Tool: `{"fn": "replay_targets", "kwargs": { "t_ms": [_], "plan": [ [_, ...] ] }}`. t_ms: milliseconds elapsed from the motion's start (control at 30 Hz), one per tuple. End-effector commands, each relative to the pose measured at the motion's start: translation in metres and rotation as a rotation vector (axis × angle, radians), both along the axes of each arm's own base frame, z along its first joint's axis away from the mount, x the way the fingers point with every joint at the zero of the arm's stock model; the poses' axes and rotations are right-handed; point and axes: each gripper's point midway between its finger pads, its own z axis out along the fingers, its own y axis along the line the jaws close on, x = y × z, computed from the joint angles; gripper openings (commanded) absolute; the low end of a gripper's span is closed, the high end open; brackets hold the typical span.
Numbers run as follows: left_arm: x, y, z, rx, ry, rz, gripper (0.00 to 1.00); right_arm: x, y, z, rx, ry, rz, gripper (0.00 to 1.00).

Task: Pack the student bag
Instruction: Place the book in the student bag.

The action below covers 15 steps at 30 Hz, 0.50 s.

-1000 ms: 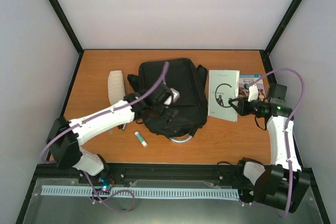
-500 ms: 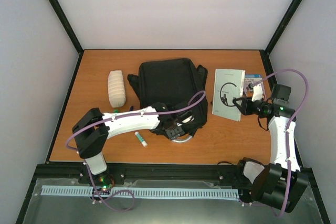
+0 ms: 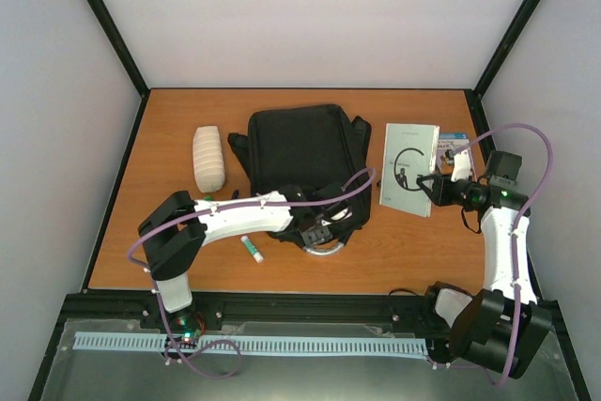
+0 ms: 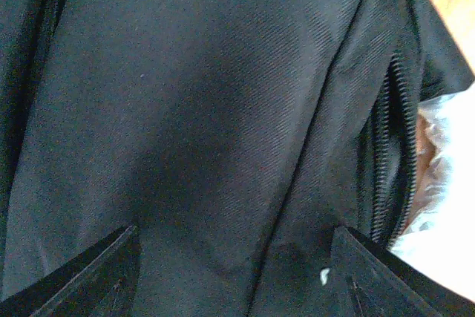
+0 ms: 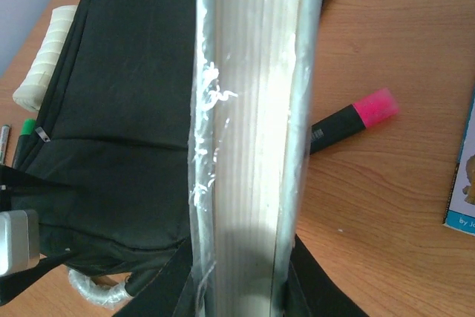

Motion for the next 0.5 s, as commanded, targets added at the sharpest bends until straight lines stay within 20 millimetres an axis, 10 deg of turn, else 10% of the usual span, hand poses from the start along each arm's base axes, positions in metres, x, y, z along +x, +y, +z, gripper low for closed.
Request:
{"fn": "replay_targets", "kwargs": {
  "t_ms": [0,467],
  "plan": [
    [-0.007,-0.032,0.008,-0.074,0.000,-0.086,0.73,0.009,0.004,0.022,0.025,-0.109,0.049,0.03],
    [0.038,-0.039,0.004,-0.013,-0.195,0.044,0.44,0.008,0.004,0.025,0.020,-0.119,0.045,0.03]
  ]
}}
